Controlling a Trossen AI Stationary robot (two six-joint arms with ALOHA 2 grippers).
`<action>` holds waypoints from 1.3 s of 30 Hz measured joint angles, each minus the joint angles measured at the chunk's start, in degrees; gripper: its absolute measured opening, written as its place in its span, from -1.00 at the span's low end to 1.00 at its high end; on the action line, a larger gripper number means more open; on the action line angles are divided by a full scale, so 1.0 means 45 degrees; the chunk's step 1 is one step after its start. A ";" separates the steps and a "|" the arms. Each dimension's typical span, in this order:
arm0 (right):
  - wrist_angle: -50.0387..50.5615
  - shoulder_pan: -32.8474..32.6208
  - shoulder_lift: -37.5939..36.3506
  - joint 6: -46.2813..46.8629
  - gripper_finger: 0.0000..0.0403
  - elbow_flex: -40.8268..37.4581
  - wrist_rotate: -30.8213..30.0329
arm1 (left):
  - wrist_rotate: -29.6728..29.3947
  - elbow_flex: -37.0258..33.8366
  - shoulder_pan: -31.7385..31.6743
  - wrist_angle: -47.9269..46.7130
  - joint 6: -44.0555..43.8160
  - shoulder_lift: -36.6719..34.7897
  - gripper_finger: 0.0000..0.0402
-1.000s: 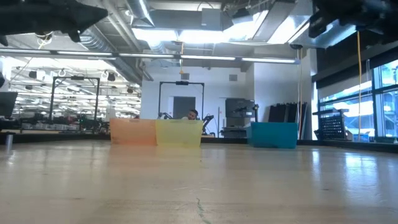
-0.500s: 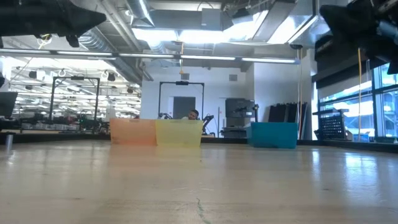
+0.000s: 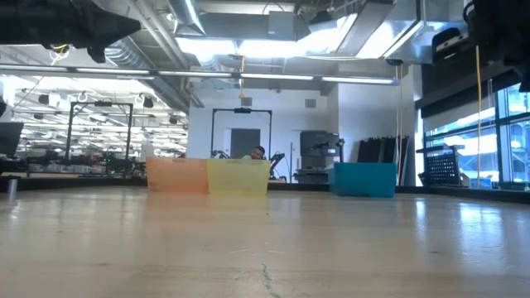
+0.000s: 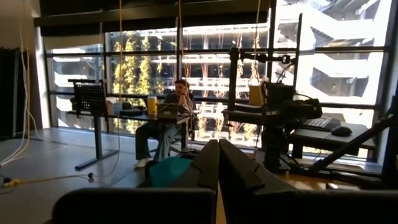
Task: Sort crayons/erasers/pens/pencils in bins
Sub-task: Return to Home Position
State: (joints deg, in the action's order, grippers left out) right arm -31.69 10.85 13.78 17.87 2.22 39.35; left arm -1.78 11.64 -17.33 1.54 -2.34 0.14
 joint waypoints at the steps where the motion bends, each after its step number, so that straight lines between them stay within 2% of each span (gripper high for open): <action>1: 0.0347 0.0000 -0.0276 -0.0020 -0.97 0.0000 -0.0107 | 0.0000 0.0000 0.0070 -0.0089 -0.0011 0.0000 -1.00; 11: 0.2362 0.0000 -0.2604 -0.0453 -0.97 0.0000 -0.0148 | -0.0128 -0.0056 0.1072 -0.0159 -0.0120 0.0000 -1.00; 15: 0.2315 0.0000 -0.3044 -0.0713 -0.97 -0.0401 -0.0168 | -0.0142 -0.0955 0.1453 0.1309 -0.0238 0.0000 -1.00; 18: 0.2599 0.0000 -0.2998 -0.0776 -0.97 -0.0408 -0.0705 | -0.0146 -0.1928 0.1709 0.3145 -0.0392 0.0000 -1.00; 20: 0.2650 0.0000 -0.2986 -0.0752 -0.97 -0.0408 -0.0815 | -0.0146 -0.2358 0.1794 0.3581 -0.0395 0.0000 -1.00; 23: 0.2627 0.0000 -0.3039 -0.0453 -0.97 -0.0408 -0.0637 | -0.0154 -0.2443 0.1818 0.3584 -0.0399 0.0000 -1.00; 27: 0.2961 0.0004 -0.3039 -0.0324 -0.97 -0.0408 0.0317 | -0.0155 -0.2443 0.1818 0.3482 -0.0362 0.0000 -1.00; 39: 0.3335 0.0000 -0.3039 -0.1176 -0.97 -0.0408 -0.0178 | -0.0869 -0.2482 0.2356 0.3003 -0.0420 0.0000 -1.00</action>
State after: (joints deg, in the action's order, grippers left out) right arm -16.69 10.85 0.10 12.58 0.38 38.55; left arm -5.69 0.47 -6.72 15.05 -4.23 0.14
